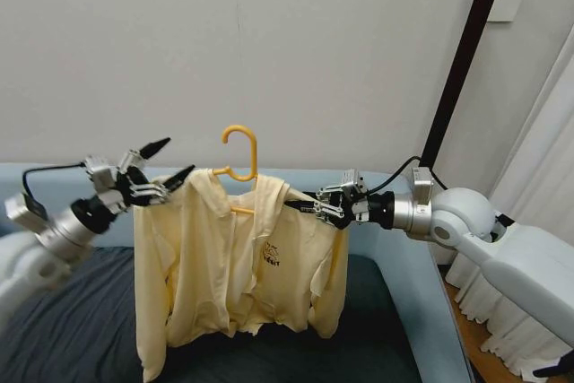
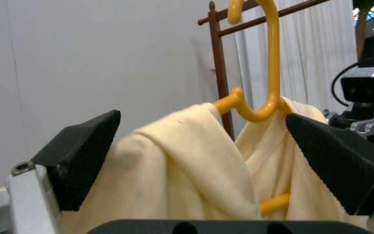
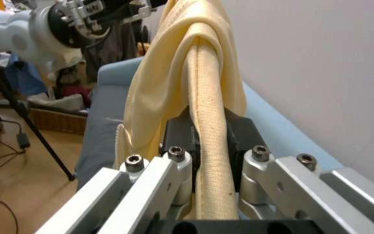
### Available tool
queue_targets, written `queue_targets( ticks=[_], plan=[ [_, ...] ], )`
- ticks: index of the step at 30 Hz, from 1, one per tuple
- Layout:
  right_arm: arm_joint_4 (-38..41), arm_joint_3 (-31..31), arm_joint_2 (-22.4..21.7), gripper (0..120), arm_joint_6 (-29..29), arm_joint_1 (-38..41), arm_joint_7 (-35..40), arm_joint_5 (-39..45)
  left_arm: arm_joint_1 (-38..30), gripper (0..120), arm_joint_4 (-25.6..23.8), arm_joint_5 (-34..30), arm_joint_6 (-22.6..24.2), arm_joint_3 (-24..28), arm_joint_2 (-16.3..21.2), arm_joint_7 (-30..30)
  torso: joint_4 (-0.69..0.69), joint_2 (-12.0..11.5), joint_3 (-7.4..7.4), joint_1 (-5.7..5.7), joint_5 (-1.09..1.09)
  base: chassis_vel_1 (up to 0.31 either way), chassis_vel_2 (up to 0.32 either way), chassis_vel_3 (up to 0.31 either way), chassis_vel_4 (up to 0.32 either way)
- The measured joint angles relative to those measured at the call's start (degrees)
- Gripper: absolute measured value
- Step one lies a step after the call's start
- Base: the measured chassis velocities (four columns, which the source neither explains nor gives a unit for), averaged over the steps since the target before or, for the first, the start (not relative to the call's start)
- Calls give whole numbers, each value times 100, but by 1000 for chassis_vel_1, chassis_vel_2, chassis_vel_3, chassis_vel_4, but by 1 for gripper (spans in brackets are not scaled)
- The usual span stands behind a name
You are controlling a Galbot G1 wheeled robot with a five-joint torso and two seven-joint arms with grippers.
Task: Pick up the clothes from the sofa and hang them on the clothes hanger.
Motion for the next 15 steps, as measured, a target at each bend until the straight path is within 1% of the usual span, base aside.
queue_targets(
  ticks=[1, 3, 4, 6, 7, 8, 9, 11, 12, 13, 15],
  plan=[
    [34, 55, -62, 8, -5, -62, 10, 3, 35, 100, -88, 180, -1, 51, -98, -239, -1, 0, 0, 0, 1, 0, 0, 0, 0],
    [172, 299, -277, 8, -12, -365, 24, 5, 107, 100, -268, 754, 74, 197, -304, -938, -3, 0, 0, 0, 3, 0, 0, 0, 0],
    [172, 299, -277, 8, -12, -365, 24, 5, 107, 100, -268, 754, 74, 197, -304, -938, -3, 0, 0, 0, 3, 0, 0, 0, 0],
    [224, 386, -356, 8, -15, -479, 29, 5, 162, 100, -339, 1102, 133, 245, -378, -1260, -3, 0, 0, 0, 3, 0, 0, 0, 0],
    [259, 476, -435, 8, -19, -588, 35, 5, 272, 100, -413, 1529, 156, 274, -462, -1573, -4, 1, 0, 0, 4, 0, 0, 0, 0],
    [266, 510, -462, 8, -21, -624, 36, 5, 354, 100, -455, 1779, 141, 287, -515, -1745, -3, 0, 0, -1, 3, 0, 0, 0, 0],
    [266, 510, -462, 8, -21, -624, 36, 5, 354, 100, -455, 1779, 141, 287, -515, -1745, -3, 0, 0, -1, 3, 0, 0, 0, 0],
    [243, 542, -467, 8, -24, -649, 36, 2, 535, 100, -531, 2172, 27, 298, -637, -2179, 1, 1, 0, 0, 0, 0, 0, 0, 0],
    [241, 542, -466, 8, -24, -649, 37, 1, 540, 100, -533, 2181, 22, 298, -641, -2192, 1, 1, 0, 0, 0, 0, 0, 0, 0],
    [213, 543, -438, 8, -27, -649, 36, -3, 592, 100, -570, 2299, -134, 293, -702, -2370, 2, 1, 0, 0, 1, 0, 0, 0, 0],
    [206, 543, -428, 8, -28, -648, 36, -5, 601, 100, -585, 2326, -208, 282, -712, -2385, 2, 0, 0, 0, 1, 0, 0, 0, 0]
  ],
)
